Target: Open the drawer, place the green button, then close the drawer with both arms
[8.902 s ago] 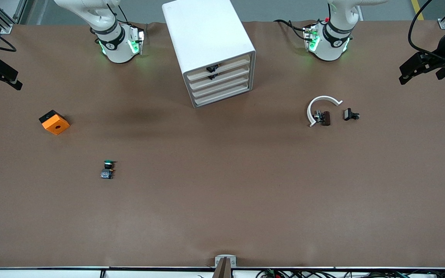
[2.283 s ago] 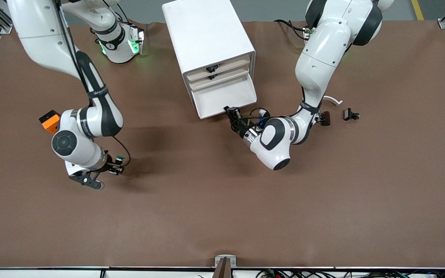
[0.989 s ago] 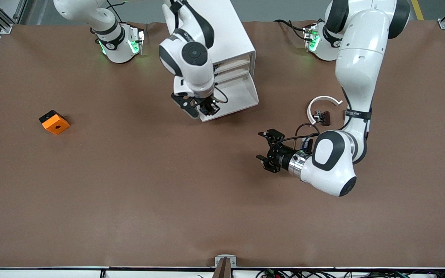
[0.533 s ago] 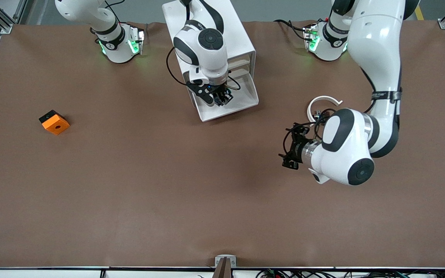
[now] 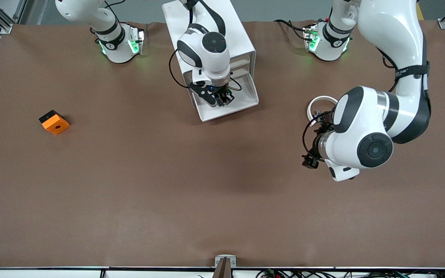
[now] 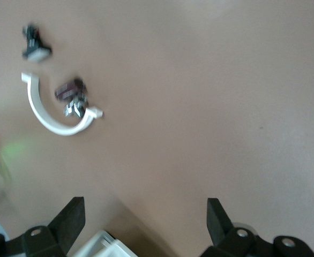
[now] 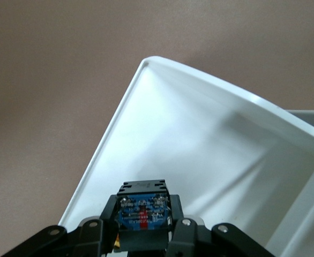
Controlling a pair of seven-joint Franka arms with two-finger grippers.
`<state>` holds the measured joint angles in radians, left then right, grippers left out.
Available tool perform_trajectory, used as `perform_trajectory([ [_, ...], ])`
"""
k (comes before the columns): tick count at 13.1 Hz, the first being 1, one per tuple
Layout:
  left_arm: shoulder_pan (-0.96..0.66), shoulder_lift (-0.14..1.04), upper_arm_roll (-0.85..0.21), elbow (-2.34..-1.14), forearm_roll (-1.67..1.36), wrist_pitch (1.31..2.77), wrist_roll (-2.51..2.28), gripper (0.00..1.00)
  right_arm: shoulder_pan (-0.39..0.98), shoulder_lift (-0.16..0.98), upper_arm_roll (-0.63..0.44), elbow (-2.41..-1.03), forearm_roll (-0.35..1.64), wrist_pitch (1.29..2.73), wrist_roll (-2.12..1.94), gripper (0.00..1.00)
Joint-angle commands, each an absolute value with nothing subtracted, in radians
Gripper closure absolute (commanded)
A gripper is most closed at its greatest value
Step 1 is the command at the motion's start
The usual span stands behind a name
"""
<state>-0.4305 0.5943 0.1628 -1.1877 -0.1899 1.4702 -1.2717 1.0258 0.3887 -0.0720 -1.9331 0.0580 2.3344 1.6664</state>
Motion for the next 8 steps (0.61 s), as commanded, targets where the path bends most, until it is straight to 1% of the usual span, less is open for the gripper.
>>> perform_trajectory([
  [1, -0.43, 0.525, 0.172, -1.216, -0.132, 1.466, -1.09, 0.0, 1.046, 0.4, -0.084, -1.925, 0.052, 2.335, 1.681, 0.0],
  [4, -0.428, 0.483, 0.17, -1.218, -0.063, 1.466, -0.996, 0.0, 1.032, 0.4, -0.086, -1.884, 0.052, 2.318, 1.658, 0.0],
  [5, -0.425, 0.471, 0.172, -1.218, -0.063, 1.466, -0.962, 0.0, 1.02, 0.4, -0.089, -1.864, 0.052, 2.292, 1.631, 0.0],
  [8, -0.41, 0.434, 0.172, -1.221, -0.039, 1.466, -0.87, 0.0, 0.933, 0.397, -0.089, -1.774, 0.052, 2.143, 1.463, 0.0],
])
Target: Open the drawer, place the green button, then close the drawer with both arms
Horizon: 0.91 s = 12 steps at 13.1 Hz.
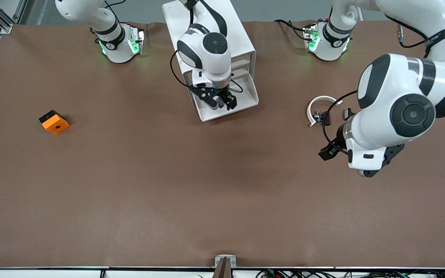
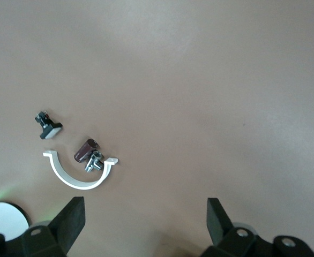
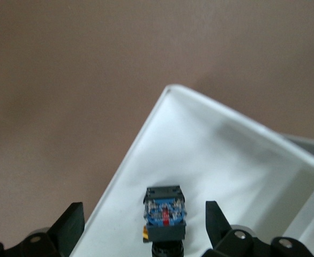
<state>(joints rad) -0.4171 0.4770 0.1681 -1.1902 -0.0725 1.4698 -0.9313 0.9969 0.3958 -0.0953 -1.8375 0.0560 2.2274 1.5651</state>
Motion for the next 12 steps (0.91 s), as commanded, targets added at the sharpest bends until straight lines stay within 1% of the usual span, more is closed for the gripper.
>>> perform_trajectory([
  [1, -0.405, 0.419, 0.172, -1.227, -0.035, 1.466, -0.83, 0.0, 0.892, 0.394, -0.089, -1.747, 0.054, 2.097, 1.383, 0.0],
  [4, -0.379, 0.373, 0.172, -1.236, -0.035, 1.456, -0.73, 0.0, 0.737, 0.388, -0.091, -1.666, 0.054, 1.962, 1.102, 0.0],
  [6, -0.362, 0.336, 0.17, -1.27, -0.035, 1.453, -0.669, 0.0, 0.596, 0.388, -0.091, -1.622, 0.054, 1.892, 0.845, 0.0],
  [8, -0.35, 0.31, 0.169, -1.307, -0.037, 1.459, -0.585, 0.0, 0.467, 0.388, -0.091, -1.611, 0.054, 1.884, 0.595, 0.0],
  [10, -0.356, 0.292, 0.161, -1.38, -0.04, 1.535, -0.517, 0.0, 0.361, 0.381, -0.092, -1.606, 0.052, 1.861, 0.391, 0.0],
  [11, -0.363, 0.281, 0.149, -1.44, -0.041, 1.596, -0.493, 0.0, 0.324, 0.374, -0.094, -1.606, 0.049, 1.852, 0.317, 0.0],
  [12, -0.354, 0.266, 0.106, -1.504, -0.047, 1.68, -0.464, 0.0, 0.278, 0.364, -0.094, -1.605, 0.049, 1.848, 0.246, 0.0],
])
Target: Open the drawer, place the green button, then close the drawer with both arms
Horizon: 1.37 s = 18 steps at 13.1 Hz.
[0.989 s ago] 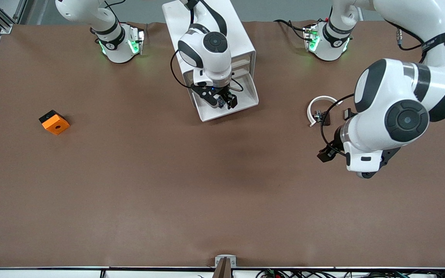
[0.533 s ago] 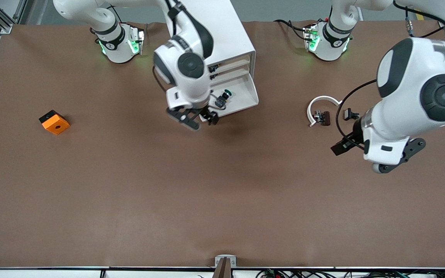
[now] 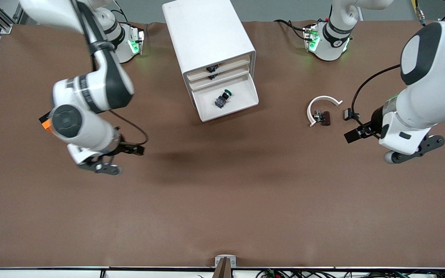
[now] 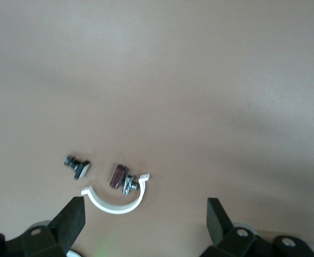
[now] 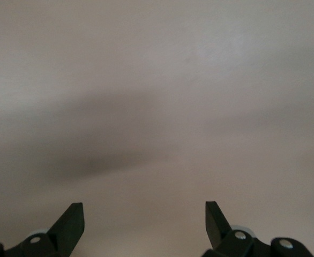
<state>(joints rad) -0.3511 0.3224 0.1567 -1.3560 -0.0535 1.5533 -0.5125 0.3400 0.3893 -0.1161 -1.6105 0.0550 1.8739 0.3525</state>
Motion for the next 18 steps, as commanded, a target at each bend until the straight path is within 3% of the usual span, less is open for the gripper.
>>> perform_trajectory([
  [1, -0.353, 0.258, 0.072, -1.567, -0.048, 1.747, -0.453, 0.0, 0.238, 0.348, -0.094, -1.605, 0.04, 1.838, 0.174, 0.0],
  [4, -0.365, 0.293, -0.014, -1.667, -0.054, 1.902, -0.454, 0.0, 0.125, 0.331, -0.094, -1.557, 0.018, 1.719, 0.022, 0.0],
  [8, -0.385, 0.403, -0.124, -1.697, -0.061, 2.046, -0.601, 0.0, 0.052, 0.302, -0.095, -1.482, -0.023, 1.599, -0.084, 0.0],
  [11, -0.475, 0.481, -0.13, -1.695, -0.061, 2.155, -0.814, 0.0, 0.037, 0.272, -0.097, -1.433, -0.043, 1.545, -0.075, 0.0],
  [18, -0.597, 0.595, -0.132, -1.695, -0.064, 2.212, -0.945, 0.0, -0.018, 0.272, -0.095, -1.263, -0.054, 1.444, -0.084, 0.0],
])
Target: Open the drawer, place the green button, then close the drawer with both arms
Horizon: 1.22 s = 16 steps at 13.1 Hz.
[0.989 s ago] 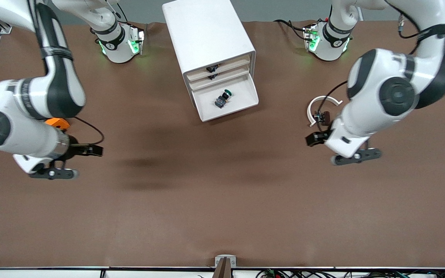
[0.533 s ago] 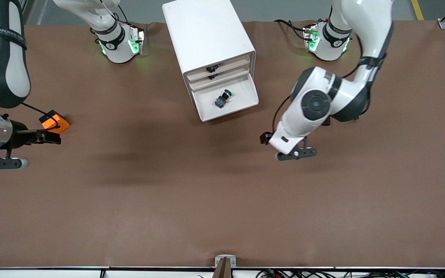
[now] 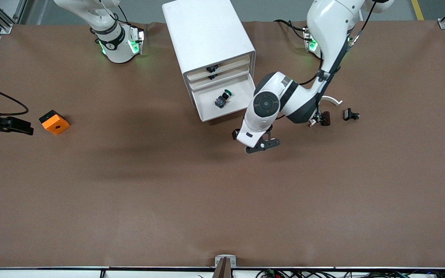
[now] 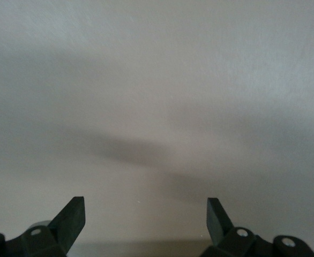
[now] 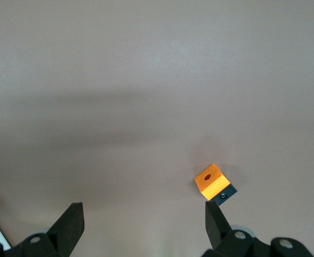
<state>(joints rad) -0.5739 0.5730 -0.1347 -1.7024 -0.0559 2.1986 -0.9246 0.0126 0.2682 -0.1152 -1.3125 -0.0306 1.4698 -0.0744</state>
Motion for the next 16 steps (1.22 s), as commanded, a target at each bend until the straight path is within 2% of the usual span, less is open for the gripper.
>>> perform_trajectory([
  [1, -0.616, 0.606, -0.132, -1.698, -0.064, 2.212, -0.962, 0.0, -0.02, 0.272, -0.094, -1.259, -0.052, 1.445, -0.084, 0.0],
  [3, -0.644, 0.623, -0.132, -1.7, -0.064, 2.227, -0.995, 0.0, -0.021, 0.258, -0.092, -1.259, -0.037, 1.434, -0.074, 0.0],
  [6, -0.649, 0.626, -0.164, -1.715, -0.078, 2.246, -1.029, 0.0, -0.02, 0.172, -0.086, -1.29, 0.017, 1.388, -0.087, 0.0],
  [9, -0.646, 0.62, -0.207, -1.736, -0.084, 2.246, -1.051, 0.0, -0.02, 0.071, -0.087, -1.452, 0.034, 1.391, -0.087, 0.0],
  [12, -0.647, 0.606, -0.244, -1.762, -0.084, 2.246, -1.091, 0.0, -0.006, -0.049, -0.083, -1.622, 0.034, 1.491, -0.087, 0.0],
  [16, -0.647, 0.594, -0.296, -1.801, -0.083, 2.246, -1.132, 0.0, -0.008, -0.09, -0.087, -1.655, 0.034, 1.491, -0.086, 0.0],
])
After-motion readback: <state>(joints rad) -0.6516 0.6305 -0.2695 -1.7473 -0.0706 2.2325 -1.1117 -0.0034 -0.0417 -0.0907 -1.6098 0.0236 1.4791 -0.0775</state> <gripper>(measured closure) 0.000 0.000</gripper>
